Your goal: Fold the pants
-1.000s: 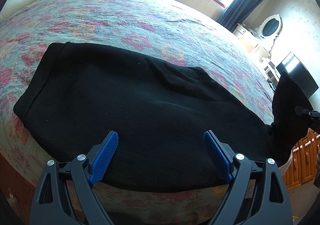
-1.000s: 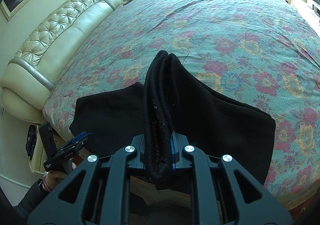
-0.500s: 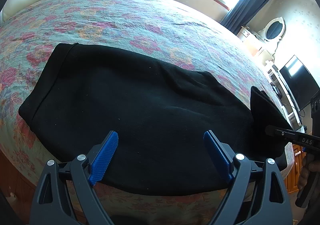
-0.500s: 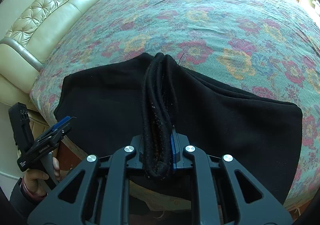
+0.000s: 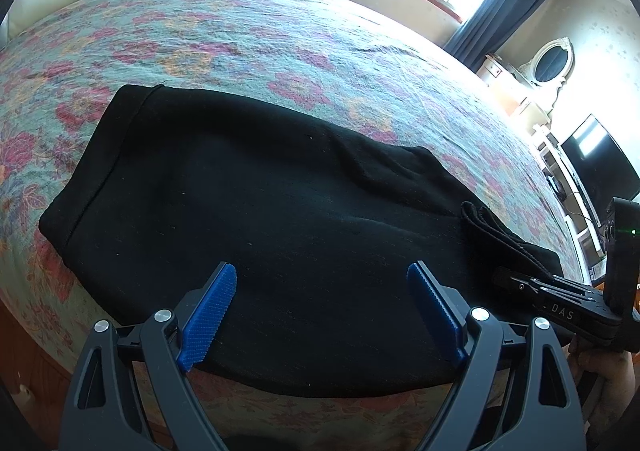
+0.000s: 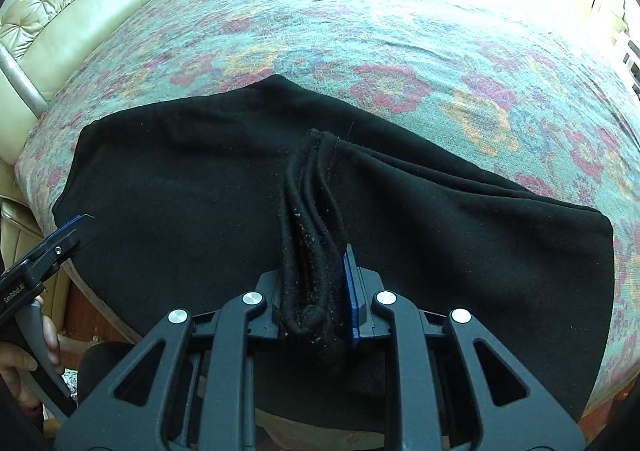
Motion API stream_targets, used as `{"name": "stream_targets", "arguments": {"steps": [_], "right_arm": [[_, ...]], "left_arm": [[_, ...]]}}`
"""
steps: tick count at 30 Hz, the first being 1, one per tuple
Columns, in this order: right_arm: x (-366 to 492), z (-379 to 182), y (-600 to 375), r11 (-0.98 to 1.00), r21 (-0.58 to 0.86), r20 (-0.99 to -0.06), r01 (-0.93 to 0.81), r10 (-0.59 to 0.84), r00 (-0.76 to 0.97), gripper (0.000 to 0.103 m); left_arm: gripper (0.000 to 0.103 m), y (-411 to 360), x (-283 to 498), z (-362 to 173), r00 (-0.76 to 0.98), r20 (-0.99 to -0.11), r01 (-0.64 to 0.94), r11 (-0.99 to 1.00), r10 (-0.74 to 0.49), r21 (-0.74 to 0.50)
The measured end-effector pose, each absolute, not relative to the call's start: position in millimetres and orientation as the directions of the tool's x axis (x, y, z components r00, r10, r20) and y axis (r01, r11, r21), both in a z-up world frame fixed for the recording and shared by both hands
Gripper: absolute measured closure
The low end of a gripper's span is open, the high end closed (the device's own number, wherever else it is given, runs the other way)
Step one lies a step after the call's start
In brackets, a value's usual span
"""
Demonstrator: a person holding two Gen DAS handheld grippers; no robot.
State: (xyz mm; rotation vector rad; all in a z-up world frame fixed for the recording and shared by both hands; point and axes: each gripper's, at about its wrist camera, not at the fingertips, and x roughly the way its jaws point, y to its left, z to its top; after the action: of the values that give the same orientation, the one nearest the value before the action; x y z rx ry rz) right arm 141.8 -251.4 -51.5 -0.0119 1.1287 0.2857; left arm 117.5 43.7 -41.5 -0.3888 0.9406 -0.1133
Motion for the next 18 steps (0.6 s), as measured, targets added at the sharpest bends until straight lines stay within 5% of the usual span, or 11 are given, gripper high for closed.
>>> {"name": "stream_targets", "arguments": {"steps": [2,4,6,18], "right_arm": [[141.9,-55.5,-245.2,0.964,0.113,-0.899,-0.239,0.202,0.389,0.082],[139.2,-58.9,-237.7,0.959,0.113,-0.899,-0.259,0.210,0.385,0.069],[134.7,-59.1,-236.4,0.948,0.193,-0.878,-0.255,0.283,0.386,0.042],[112.5,-63.5,-202.0,0.920,0.225,-0.865,-0.320,0.340,0.368,0.026]], "left_arm": [[0.017,45.2,117.8,-42.5,0.589,-0.764,-0.075,0.924,-0.262,-0.374],[0.017,47.7,118.6,-42.9,0.589,-0.764,-0.077,0.924,-0.261,-0.375],[0.017,51.0,119.3,-43.2,0.591,-0.764,-0.085,0.922,-0.259,-0.378],[0.017,72.5,121.3,-45.3,0.607,-0.755,-0.127,0.908,-0.248,-0.400]]}}
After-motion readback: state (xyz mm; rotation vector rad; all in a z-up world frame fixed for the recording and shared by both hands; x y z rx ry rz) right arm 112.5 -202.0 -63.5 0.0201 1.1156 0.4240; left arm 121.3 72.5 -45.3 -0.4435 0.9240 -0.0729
